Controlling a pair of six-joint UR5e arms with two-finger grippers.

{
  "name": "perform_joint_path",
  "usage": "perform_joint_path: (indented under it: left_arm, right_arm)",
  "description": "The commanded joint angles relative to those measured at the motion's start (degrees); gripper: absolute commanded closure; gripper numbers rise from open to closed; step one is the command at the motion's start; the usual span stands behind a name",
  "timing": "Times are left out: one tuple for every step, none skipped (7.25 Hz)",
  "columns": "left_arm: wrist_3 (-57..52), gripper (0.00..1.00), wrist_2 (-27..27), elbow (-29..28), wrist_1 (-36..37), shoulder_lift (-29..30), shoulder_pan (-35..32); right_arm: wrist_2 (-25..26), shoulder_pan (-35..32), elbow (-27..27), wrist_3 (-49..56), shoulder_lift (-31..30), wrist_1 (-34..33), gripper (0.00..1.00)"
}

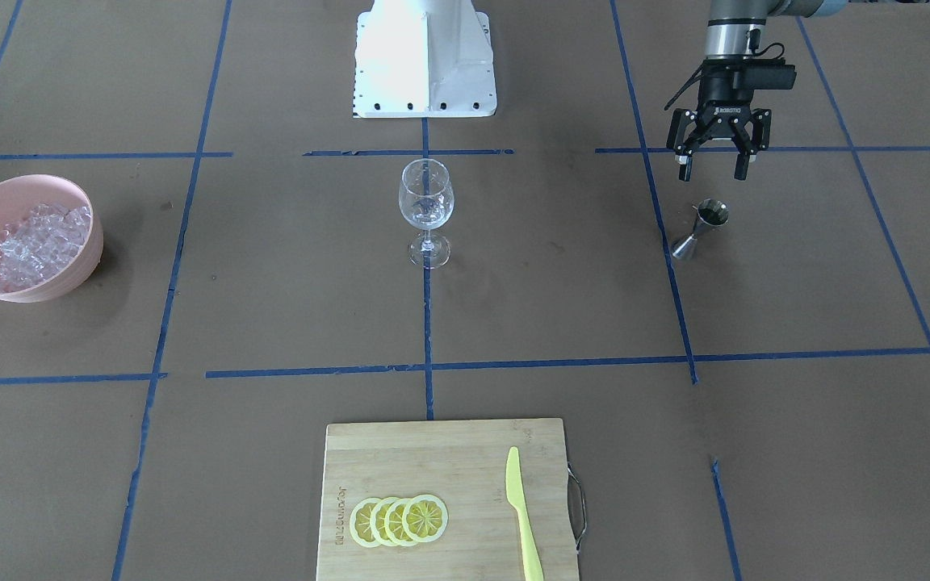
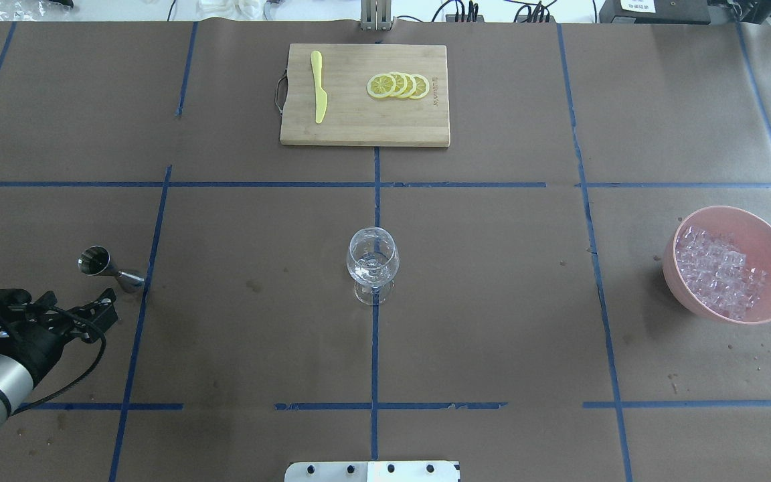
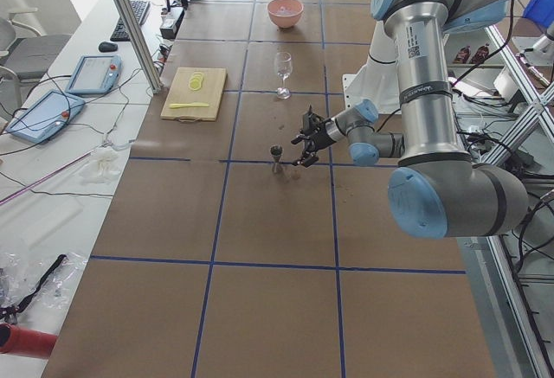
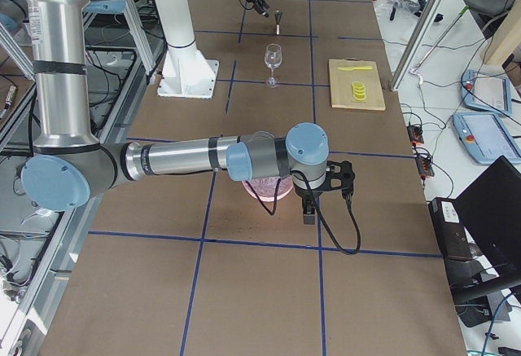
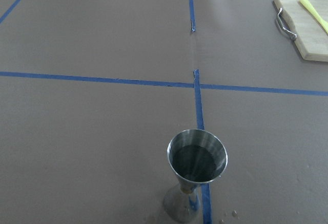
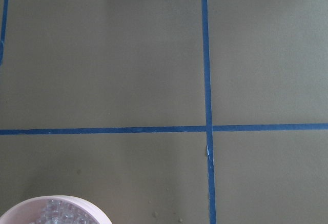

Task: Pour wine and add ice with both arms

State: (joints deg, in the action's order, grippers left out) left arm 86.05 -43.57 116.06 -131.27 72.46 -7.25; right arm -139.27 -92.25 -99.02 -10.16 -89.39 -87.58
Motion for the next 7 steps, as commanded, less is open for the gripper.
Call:
perform_joint_path:
  left_arm:
    - [0.79, 0.0, 11.37, -9.06, 0.14, 6.62, 1.01]
    - [2.01, 0.0, 15.84, -12.49, 0.14, 8.38, 1.1]
    - [2.98, 0.0, 19.71, -15.65, 0.05, 10.32, 1.01]
    - [3.94, 0.0, 22.01, -17.86, 0.05, 12.25, 1.1]
    - [4.74, 0.0, 23.86, -20.06, -0.04, 13.66, 1.01]
    - [5.09, 0.02, 23.88, -20.43, -0.04, 13.85, 1.1]
    - [5.18, 0.12, 23.88, -20.52, -0.04, 13.85, 1.01]
  right_arm:
    - [-0.04, 1.1, -2.74, -4.51, -0.35, -0.05, 0.0]
    - [-0.13, 1.45, -3.19, -5.48, -0.35, -0.14, 0.0]
    - [-0.13, 1.89, -3.54, -6.1, -0.35, -0.14, 0.0]
    - [-0.22, 2.33, -3.72, -6.8, -0.35, -0.05, 0.0]
    - [-0.22, 3.03, -4.51, -8.63, -0.35, -0.05, 0.0]
    - [-0.22, 3.3, -4.69, -9.09, -0.35, -0.14, 0.0]
    - [-0.22, 3.39, -4.69, -9.09, -0.35, -0.14, 0.0]
